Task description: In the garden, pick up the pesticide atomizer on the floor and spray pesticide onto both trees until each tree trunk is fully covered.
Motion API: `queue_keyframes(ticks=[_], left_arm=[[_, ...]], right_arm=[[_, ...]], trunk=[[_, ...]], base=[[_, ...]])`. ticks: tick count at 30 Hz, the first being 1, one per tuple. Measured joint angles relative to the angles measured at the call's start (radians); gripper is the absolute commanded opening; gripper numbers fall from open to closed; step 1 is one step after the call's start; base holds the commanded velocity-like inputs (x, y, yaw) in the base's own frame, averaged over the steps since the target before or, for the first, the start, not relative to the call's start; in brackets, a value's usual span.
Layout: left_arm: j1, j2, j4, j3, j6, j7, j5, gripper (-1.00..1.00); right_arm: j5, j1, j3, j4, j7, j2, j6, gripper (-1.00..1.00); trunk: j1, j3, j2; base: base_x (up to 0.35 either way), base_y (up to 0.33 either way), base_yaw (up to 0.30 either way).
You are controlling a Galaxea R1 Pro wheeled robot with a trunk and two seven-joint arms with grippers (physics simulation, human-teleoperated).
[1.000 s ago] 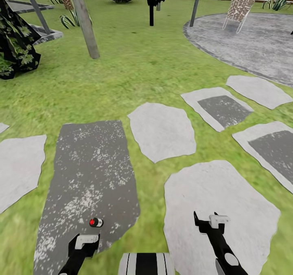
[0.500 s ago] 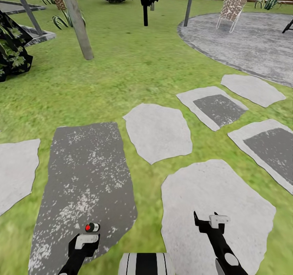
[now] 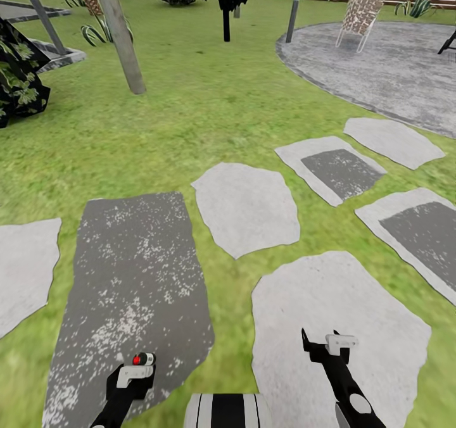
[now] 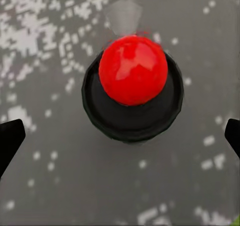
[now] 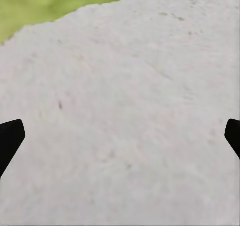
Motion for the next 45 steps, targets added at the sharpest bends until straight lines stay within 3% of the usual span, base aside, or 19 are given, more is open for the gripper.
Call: queue_keyframes(ticks=[45], left_arm=[[0.000,0.000,0.001,0.000,-0.001,0.000,-0.002,1.00]], right_arm=[[0.001,0.000,0.000,0.002,0.000,-0.001,-0.001,1.00]], trunk=[[0.000,0.006,0.000]], base=[[0.020,-0.006,0.012]])
